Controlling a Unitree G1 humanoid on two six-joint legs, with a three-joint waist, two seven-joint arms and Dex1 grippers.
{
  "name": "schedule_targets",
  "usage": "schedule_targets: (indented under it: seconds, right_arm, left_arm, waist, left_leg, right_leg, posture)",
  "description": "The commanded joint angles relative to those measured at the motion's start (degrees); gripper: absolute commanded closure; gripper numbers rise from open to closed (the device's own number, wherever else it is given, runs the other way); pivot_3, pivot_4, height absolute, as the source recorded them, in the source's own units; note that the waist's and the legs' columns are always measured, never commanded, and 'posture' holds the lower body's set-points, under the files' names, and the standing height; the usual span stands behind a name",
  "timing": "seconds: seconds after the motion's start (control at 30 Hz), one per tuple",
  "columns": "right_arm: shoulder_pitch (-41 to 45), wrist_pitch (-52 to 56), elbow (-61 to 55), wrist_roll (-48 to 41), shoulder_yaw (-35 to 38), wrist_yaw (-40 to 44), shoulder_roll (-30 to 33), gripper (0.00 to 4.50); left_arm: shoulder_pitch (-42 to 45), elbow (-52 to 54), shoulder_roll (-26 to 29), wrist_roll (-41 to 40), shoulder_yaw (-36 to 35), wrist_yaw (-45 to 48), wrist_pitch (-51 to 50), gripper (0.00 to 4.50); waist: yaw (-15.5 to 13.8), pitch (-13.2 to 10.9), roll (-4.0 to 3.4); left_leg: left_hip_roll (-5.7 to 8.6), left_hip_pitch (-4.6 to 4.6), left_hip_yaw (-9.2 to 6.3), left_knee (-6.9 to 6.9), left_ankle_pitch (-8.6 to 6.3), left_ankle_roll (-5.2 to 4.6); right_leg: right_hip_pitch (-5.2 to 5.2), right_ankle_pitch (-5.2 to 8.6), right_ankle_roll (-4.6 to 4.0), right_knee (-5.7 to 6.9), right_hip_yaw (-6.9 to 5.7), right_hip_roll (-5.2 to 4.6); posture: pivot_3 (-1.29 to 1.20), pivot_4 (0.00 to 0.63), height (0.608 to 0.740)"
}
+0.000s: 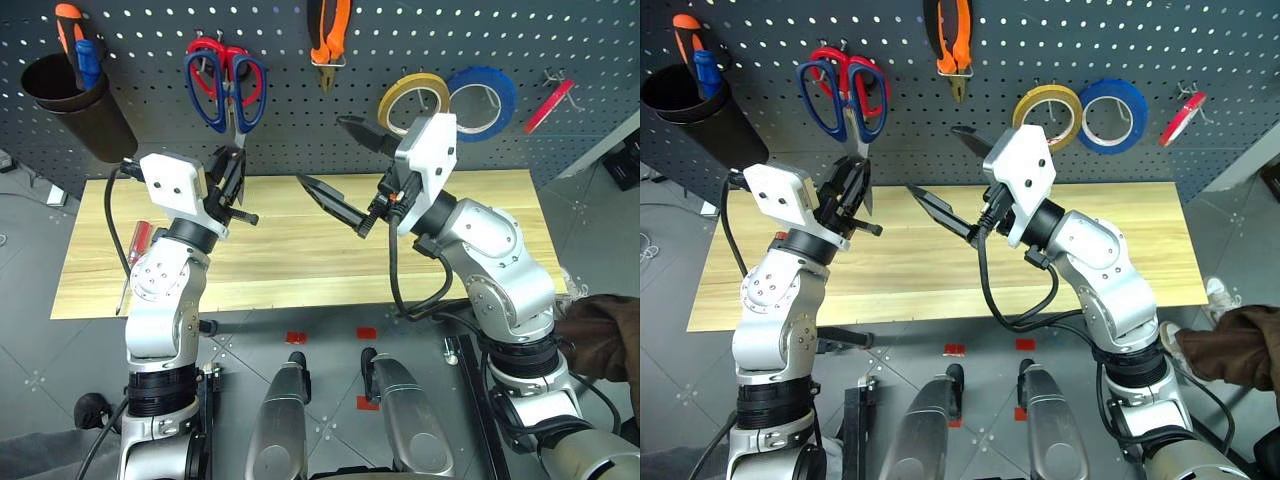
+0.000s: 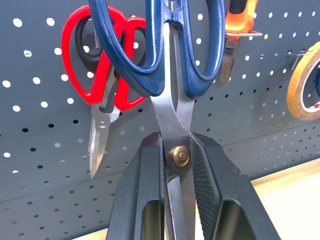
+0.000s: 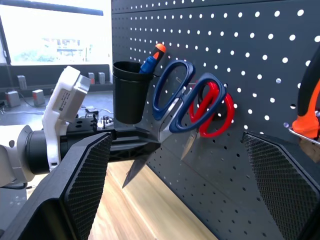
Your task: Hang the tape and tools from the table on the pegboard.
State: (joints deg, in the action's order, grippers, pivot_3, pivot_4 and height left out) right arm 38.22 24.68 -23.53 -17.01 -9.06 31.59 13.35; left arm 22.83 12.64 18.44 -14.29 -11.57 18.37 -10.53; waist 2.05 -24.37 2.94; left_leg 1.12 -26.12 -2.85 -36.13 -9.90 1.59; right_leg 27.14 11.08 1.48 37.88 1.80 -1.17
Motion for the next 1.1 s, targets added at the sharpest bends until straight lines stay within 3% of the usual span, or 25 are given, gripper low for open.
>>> schedule_targets:
  seconds: [0.03, 0.73, 0.93, 1.1]
  right_arm:
    - [-0.2, -0.9, -1.7, -0.1, 0.0, -0.2, 0.2, 0.0]
    - [1.0, -0.5, -1.3, 0.2, 0.5, -2.1, -0.5, 0.0]
    - [0.9, -0.8, -1.1, 0.7, 0.0, -2.0, 0.1, 0.0]
    - [0.1, -0.3, -2.0, 0.5, 0.0, -2.0, 0.4, 0.0]
  left_arm:
    - [1.1, 0.3, 0.6, -0.4, -0.5, -0.4, 0.4, 4.02]
    - [18.2, -26.0, 0.7, -0.2, -0.4, 0.0, 0.7, 4.02]
    - [14.9, -23.2, 1.8, -0.4, -1.2, -0.4, -1.5, 2.31]
    - [7.3, -17.2, 6.8, -3.1, -4.3, -0.6, -14.8, 0.9]
  waist:
    - [0.0, 0.0, 0.0]
    - [0.2, 0.0, 0.0]
    - [1.0, 0.0, 0.0]
    - [1.4, 0.0, 0.0]
  left_leg:
    - [0.0, 0.0, 0.0, 0.0, 0.01, 0.01]
    - [-0.04, -0.04, -0.15, -0.08, 0.32, 0.16]
    - [-0.05, -0.05, -0.18, -0.08, 0.33, 0.17]
    - [-0.13, -0.03, -0.28, -0.06, 0.33, 0.17]
  right_leg:
    - [0.0, -0.01, -0.01, 0.01, -0.01, 0.0]
    - [-0.09, -0.16, -0.2, 0.13, -0.7, -0.02]
    - [-0.09, -0.18, -0.24, 0.14, -0.73, -0.03]
    - [-0.05, -0.19, -0.26, 0.19, -0.7, 0.0]
  posture:
    - [-0.06, 0.358, 0.74]
    - [-0.08, 0.365, 0.74]
    - [-0.09, 0.365, 0.74]
    - [-0.07, 0.368, 0.74]
